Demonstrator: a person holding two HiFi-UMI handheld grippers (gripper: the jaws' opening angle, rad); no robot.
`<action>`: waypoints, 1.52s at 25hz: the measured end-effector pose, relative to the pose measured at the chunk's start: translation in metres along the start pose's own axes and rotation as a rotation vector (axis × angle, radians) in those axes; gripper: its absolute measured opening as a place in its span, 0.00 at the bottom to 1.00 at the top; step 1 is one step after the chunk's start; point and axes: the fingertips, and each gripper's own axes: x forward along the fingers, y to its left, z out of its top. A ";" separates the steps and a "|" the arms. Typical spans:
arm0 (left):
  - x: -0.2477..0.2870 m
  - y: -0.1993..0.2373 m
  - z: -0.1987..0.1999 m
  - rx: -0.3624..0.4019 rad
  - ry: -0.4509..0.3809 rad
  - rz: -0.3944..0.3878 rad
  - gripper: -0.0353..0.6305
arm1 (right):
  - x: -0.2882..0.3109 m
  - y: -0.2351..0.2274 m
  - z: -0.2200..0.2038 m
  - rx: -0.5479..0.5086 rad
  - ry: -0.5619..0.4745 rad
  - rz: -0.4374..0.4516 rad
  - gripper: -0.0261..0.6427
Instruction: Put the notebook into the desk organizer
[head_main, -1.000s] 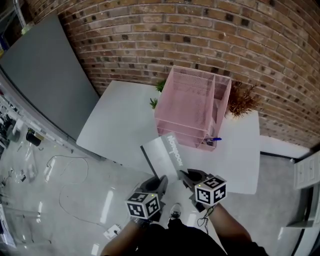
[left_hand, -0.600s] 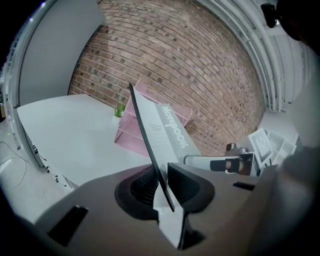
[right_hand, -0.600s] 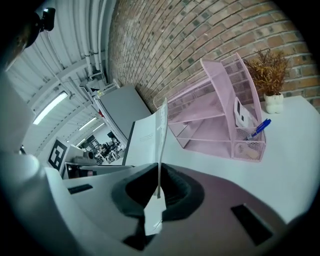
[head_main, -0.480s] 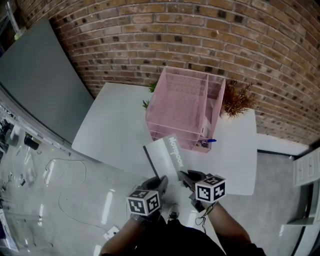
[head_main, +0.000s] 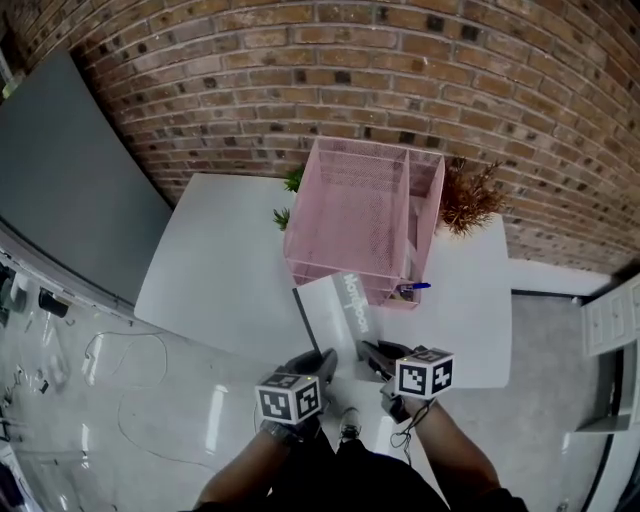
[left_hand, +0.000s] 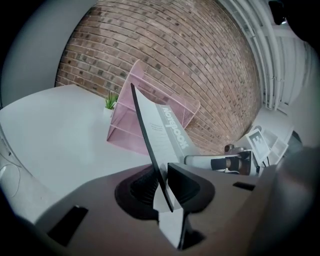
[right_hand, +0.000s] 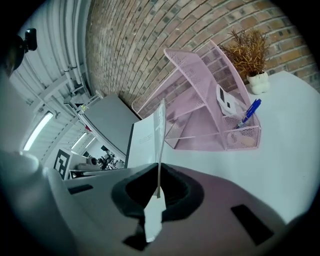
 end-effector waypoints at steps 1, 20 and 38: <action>0.002 0.002 0.003 0.003 0.004 -0.007 0.14 | 0.002 -0.001 0.002 0.011 -0.006 -0.005 0.06; 0.023 0.048 0.072 0.151 0.045 -0.068 0.20 | 0.035 -0.007 0.073 0.220 -0.226 -0.048 0.06; 0.021 0.033 0.111 0.347 -0.048 -0.214 0.20 | 0.056 -0.010 0.118 0.265 -0.395 -0.096 0.06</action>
